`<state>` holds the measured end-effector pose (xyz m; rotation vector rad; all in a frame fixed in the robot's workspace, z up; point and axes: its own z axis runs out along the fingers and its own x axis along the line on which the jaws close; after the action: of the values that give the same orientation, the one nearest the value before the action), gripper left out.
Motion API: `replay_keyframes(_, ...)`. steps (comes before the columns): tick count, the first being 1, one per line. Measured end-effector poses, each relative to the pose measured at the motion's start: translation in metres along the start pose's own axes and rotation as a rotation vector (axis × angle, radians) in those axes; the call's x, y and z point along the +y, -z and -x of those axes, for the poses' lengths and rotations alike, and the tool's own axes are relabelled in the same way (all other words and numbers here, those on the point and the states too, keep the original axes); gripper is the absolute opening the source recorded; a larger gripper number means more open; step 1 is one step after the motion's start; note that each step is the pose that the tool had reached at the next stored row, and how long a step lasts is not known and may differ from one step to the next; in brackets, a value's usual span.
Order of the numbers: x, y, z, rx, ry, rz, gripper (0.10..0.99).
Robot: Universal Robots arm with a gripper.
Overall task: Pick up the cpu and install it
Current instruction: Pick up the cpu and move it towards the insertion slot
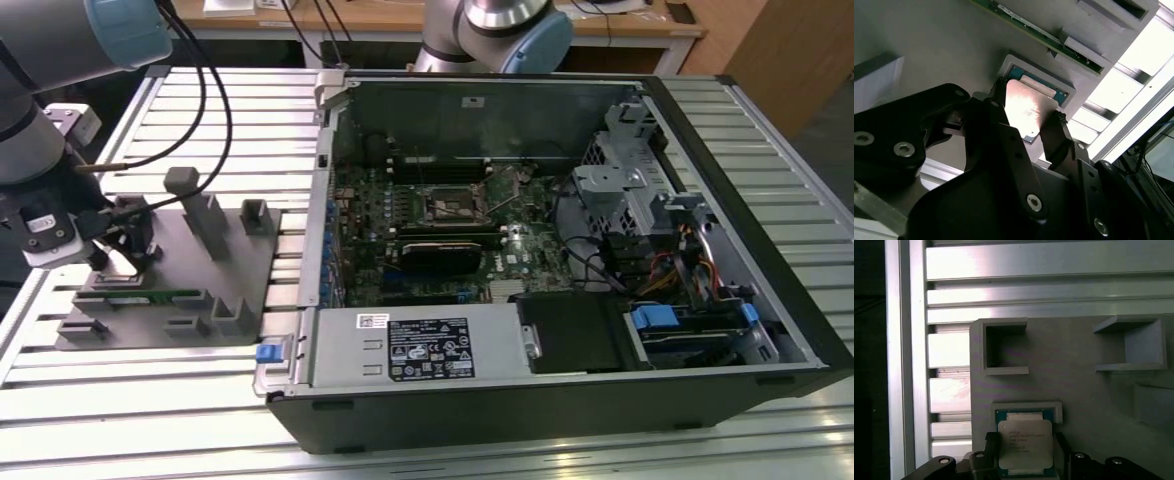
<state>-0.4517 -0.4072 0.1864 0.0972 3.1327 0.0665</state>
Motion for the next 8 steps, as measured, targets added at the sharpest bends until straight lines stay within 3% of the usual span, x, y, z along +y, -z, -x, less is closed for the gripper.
replay_keyframes(3,0.0002,0.0007,0.0,0.0,0.0,0.0,0.537)
replay_keyframes(4,0.0002,0.0012,0.0,-0.0004,0.0,-0.001,0.6)
replay_keyframes(8,0.0002,0.0013,-0.0007,-0.0044,0.003,0.0,0.6)
